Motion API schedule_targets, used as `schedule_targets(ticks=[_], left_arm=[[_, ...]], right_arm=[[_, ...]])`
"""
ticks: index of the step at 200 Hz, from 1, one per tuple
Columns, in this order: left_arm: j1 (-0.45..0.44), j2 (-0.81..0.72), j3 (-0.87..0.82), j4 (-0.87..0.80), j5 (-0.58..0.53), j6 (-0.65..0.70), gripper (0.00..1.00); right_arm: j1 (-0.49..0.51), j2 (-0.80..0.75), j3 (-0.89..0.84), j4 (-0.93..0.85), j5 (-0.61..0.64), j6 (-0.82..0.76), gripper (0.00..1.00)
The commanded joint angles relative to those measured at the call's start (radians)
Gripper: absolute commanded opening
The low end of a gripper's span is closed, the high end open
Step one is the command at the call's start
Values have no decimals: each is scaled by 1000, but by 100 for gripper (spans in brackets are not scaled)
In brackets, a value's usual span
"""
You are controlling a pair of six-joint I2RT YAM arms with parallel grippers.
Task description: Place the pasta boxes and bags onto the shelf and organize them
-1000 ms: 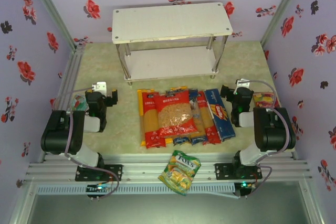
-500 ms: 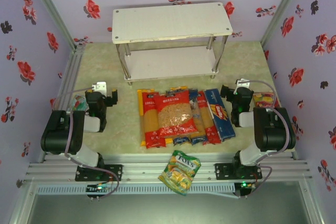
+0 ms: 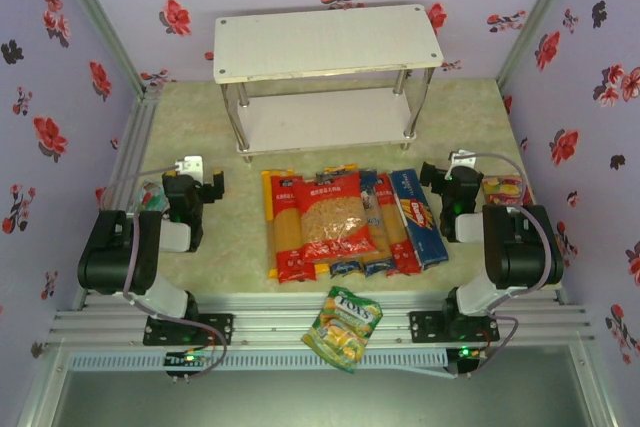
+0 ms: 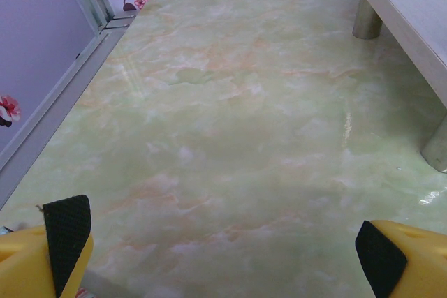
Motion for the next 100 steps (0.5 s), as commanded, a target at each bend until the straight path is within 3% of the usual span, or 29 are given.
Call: schedule_targets(ticks=[1,100], left_arm=[[11,-14,27,-7,10,-23,100],[12,-14,25,-5,11,-23,100]], right_arm=[[6,-10,-5,17,-10,13,99],[5,-9,-6,17,-9,13,99]])
